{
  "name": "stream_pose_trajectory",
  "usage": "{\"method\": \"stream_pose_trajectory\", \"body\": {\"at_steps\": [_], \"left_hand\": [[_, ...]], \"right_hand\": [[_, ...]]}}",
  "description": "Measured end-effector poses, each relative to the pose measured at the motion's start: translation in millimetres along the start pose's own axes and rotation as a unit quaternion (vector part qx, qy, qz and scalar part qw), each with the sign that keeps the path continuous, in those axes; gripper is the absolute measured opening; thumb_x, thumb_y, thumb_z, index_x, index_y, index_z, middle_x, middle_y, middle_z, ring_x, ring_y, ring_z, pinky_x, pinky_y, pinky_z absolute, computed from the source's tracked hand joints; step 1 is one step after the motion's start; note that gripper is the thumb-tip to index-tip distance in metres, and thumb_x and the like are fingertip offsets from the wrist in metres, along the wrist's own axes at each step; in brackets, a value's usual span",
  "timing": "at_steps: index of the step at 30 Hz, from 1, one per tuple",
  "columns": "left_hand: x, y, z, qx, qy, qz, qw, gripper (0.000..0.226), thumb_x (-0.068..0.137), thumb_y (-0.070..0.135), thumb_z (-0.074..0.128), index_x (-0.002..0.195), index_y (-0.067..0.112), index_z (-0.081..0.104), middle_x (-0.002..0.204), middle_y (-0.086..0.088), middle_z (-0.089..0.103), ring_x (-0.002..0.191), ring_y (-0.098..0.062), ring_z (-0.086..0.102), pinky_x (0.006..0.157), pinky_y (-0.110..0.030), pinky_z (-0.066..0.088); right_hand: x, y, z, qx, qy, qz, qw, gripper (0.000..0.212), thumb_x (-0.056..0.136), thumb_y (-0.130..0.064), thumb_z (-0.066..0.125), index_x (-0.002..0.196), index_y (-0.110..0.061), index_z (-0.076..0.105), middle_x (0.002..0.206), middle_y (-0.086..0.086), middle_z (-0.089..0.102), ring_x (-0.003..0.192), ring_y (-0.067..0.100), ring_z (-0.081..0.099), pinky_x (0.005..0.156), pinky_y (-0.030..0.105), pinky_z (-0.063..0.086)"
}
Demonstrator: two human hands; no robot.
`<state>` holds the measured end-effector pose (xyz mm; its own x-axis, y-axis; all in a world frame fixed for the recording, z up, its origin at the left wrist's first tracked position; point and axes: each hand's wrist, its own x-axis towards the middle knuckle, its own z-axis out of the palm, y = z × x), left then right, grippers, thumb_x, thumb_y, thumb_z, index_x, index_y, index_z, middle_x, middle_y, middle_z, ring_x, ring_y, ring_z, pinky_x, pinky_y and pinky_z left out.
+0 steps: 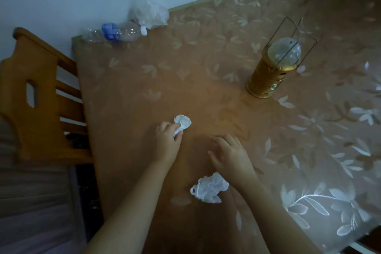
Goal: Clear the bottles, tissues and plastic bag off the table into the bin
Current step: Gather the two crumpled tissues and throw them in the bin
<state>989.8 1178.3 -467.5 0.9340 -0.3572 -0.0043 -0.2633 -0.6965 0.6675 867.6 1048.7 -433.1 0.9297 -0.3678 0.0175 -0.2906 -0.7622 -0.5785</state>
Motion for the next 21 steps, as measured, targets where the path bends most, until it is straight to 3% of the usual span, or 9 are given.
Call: {"method": "stream_pose_trajectory", "body": {"at_steps": [7, 11, 15, 21], "left_hand": [[-60, -11, -14, -0.023, 0.005, -0.029, 0.999, 0.018, 0.079, 0.0, 0.062, 0.096, 0.002, 0.067, 0.098, -0.016, 0.06, 0.095, -0.028, 0.051, 0.076, -0.025, 0.035], [-88, -15, -21, -0.032, 0.023, -0.039, 0.998, 0.016, 0.076, -0.004, 0.064, 0.092, -0.001, 0.067, 0.091, -0.018, 0.062, 0.088, -0.031, 0.054, 0.074, -0.029, 0.039], [-112, -19, -26, -0.047, 0.031, -0.043, 0.998, 0.014, 0.075, -0.004, 0.065, 0.089, -0.001, 0.067, 0.087, -0.017, 0.062, 0.084, -0.031, 0.056, 0.073, -0.036, 0.046], [-142, -17, -31, -0.079, 0.048, -0.052, 0.994, 0.013, 0.077, -0.002, 0.065, 0.09, 0.001, 0.066, 0.091, -0.013, 0.061, 0.085, -0.026, 0.057, 0.074, -0.029, 0.043]], "right_hand": [[-52, -10, 13, 0.022, -0.026, -0.01, 0.999, 0.036, 0.079, -0.023, 0.064, 0.113, -0.01, 0.058, 0.112, 0.007, 0.061, 0.106, 0.026, 0.052, 0.085, 0.041, 0.046], [-75, -11, 22, 0.025, -0.031, -0.004, 0.999, 0.036, 0.075, -0.023, 0.067, 0.108, -0.011, 0.061, 0.105, 0.006, 0.062, 0.097, 0.026, 0.054, 0.08, 0.039, 0.047], [-90, -8, 31, 0.03, -0.028, 0.003, 0.999, 0.036, 0.071, -0.02, 0.072, 0.105, -0.012, 0.064, 0.106, 0.006, 0.062, 0.1, 0.027, 0.053, 0.081, 0.037, 0.046], [-102, -5, 42, 0.04, 0.017, -0.007, 0.999, 0.028, 0.068, -0.012, 0.076, 0.094, -0.01, 0.066, 0.1, 0.009, 0.064, 0.092, 0.031, 0.056, 0.075, 0.04, 0.049]]}}
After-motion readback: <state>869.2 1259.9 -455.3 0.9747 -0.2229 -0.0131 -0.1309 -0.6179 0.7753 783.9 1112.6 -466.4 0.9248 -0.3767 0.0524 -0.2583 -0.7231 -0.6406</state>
